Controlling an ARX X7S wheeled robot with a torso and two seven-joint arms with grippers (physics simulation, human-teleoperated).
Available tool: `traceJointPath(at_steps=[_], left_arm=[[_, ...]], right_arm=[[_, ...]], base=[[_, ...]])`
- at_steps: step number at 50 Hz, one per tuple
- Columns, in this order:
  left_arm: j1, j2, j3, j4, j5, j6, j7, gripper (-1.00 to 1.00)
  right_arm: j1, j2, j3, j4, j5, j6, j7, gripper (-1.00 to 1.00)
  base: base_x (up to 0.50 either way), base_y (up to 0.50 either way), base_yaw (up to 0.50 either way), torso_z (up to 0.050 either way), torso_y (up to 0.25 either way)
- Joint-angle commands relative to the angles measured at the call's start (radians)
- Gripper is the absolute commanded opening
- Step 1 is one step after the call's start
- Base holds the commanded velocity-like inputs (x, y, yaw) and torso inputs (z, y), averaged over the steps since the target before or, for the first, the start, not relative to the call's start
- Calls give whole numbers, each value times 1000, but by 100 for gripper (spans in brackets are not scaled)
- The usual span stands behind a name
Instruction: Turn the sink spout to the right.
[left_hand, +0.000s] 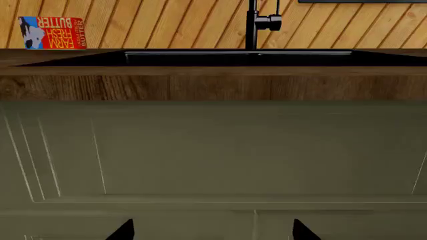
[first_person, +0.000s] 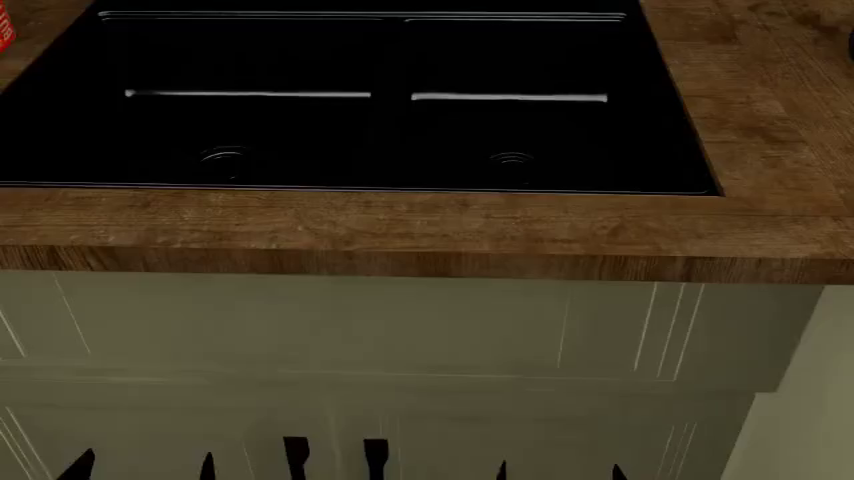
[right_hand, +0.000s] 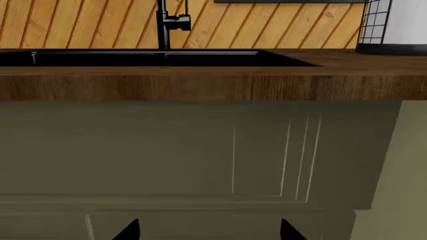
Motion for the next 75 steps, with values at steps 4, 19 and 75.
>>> traceJointPath(at_steps=[4,19,75], left_arm=[[2,-37,46,-2,-32,5,-47,100],[17,-75,68,10,-100,66,-38,100],[47,-155,119,317,-109,-114,-176,100]], right_arm=[[-1,21,-30,3,17,-7,24,100],[5,56,-68,13,42,-2,77,100],[18,164,-103,-387,65,278,213,100]], base=[[0,0,0,0,0],[0,0,0,8,0],[0,0,0,38,0]])
